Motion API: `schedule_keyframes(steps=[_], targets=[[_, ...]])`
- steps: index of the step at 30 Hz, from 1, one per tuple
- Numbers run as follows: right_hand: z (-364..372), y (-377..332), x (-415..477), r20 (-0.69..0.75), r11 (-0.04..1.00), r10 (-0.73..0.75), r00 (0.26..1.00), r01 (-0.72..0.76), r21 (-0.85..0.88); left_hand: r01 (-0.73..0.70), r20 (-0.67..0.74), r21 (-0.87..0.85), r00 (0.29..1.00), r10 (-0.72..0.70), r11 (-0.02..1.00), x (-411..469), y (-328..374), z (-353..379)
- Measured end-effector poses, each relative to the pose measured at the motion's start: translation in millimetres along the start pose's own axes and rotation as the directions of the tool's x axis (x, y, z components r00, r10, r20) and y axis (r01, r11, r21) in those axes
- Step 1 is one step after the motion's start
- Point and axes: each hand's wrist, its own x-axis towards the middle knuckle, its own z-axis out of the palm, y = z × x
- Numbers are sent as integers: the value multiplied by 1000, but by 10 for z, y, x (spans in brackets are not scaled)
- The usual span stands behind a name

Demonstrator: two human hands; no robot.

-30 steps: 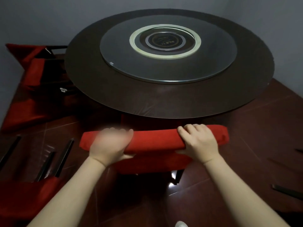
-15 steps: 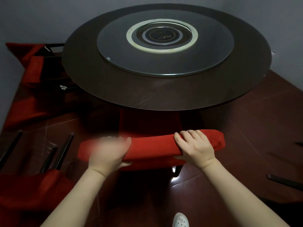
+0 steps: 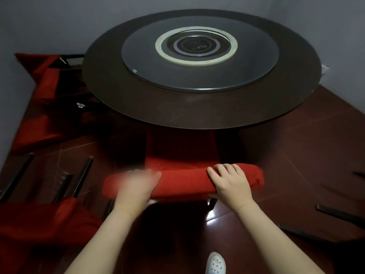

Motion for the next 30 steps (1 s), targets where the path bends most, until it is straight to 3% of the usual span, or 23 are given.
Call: schedule_keyframes(steps=[3, 6, 7, 9, 10, 11, 13, 15, 18, 22, 26, 30], targets=[[-264, -65, 93, 224, 995, 84, 971, -94, 36, 108, 200, -34, 975, -99, 994, 59, 55, -244], [-505, -96, 289, 483, 920, 190, 855, -327, 217, 292, 486, -125, 851, -198, 948, 189, 96, -420], [-648, -112, 398, 553, 817, 242, 797, -475, 327, 379, 564, -204, 799, -208, 903, 247, 99, -543], [-874, -197, 587, 640, 429, 298, 708, -699, 572, 569, 615, -487, 762, -202, 663, 352, 131, -786], [-1010, -266, 686, 620, 240, 321, 716, -695, 678, 603, 583, -631, 784, -215, 488, 387, 137, -955], [-1149, -346, 766, 586, 122, 341, 735, -653, 747, 594, 543, -736, 804, -243, 324, 419, 153, -1112], [-1493, -544, 955, 472, 51, 366, 802, -524, 850, 506, 449, -857, 827, -338, 99, 471, 130, -1490], [-1867, -757, 1087, 338, 18, 375, 863, -371, 928, 371, 343, -929, 838, -423, -20, 483, 75, -1869], [-2345, -1033, 1076, 144, 21, 360, 922, -162, 987, 133, 151, -989, 847, -510, -73, 343, 22, -2376], [-2644, -1259, 853, 9, -29, 371, 929, 2, 1000, -115, -46, -989, 833, -551, -91, 14, 23, -2766], [-2788, -1308, 676, -5, -106, 435, 901, 56, 993, -199, -116, -975, 834, -539, -99, -149, 100, -2951], [-2949, -1138, 509, -33, -74, 500, 865, 81, 994, -230, -155, -968, 863, -480, -100, -85, 297, -3080]])
